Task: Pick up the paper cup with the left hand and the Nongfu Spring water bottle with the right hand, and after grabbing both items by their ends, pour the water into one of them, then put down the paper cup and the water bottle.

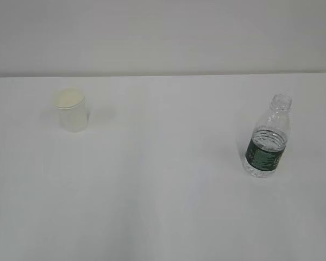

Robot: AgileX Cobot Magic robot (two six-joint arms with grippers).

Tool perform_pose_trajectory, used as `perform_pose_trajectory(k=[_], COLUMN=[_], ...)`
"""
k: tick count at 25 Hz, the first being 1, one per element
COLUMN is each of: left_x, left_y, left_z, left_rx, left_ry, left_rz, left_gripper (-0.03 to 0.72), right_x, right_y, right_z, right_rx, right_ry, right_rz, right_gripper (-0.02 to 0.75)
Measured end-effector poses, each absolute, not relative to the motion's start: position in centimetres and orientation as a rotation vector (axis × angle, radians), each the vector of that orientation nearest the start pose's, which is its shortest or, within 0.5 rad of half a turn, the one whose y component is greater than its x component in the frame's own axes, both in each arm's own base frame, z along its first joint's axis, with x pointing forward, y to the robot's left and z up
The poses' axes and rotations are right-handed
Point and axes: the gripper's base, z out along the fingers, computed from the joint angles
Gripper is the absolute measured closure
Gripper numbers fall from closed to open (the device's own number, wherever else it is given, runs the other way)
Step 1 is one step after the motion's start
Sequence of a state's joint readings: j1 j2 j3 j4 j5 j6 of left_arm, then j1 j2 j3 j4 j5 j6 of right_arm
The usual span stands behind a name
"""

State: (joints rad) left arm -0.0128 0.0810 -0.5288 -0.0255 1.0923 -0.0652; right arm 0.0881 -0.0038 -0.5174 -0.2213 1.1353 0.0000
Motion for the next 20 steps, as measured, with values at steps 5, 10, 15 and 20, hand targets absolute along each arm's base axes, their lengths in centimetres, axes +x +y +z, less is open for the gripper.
perform_pose_trajectory(k=[5,10,15,20], left_x=[0.8,1.3,2.1,3.5], left_y=[-0.2,-0.2,-0.3,-0.4], left_z=[28.3,28.4,29.9,30.2], left_rx=[-0.056,-0.057,-0.057,-0.062], left_ry=[2.153,2.175,2.135,2.151], left_rz=[-0.079,-0.080,-0.086,-0.106], left_gripper=[0.174,0.193,0.195,0.196], right_x=[-0.4,0.5,1.6,2.9], right_y=[-1.8,-1.6,-1.4,-1.0], right_z=[28.4,28.5,28.7,29.0], right_rx=[-0.076,-0.087,-0.100,-0.111], right_ry=[2.096,2.121,2.144,2.143], right_rz=[-0.210,-0.198,-0.192,-0.145], right_gripper=[0.164,0.164,0.164,0.164])
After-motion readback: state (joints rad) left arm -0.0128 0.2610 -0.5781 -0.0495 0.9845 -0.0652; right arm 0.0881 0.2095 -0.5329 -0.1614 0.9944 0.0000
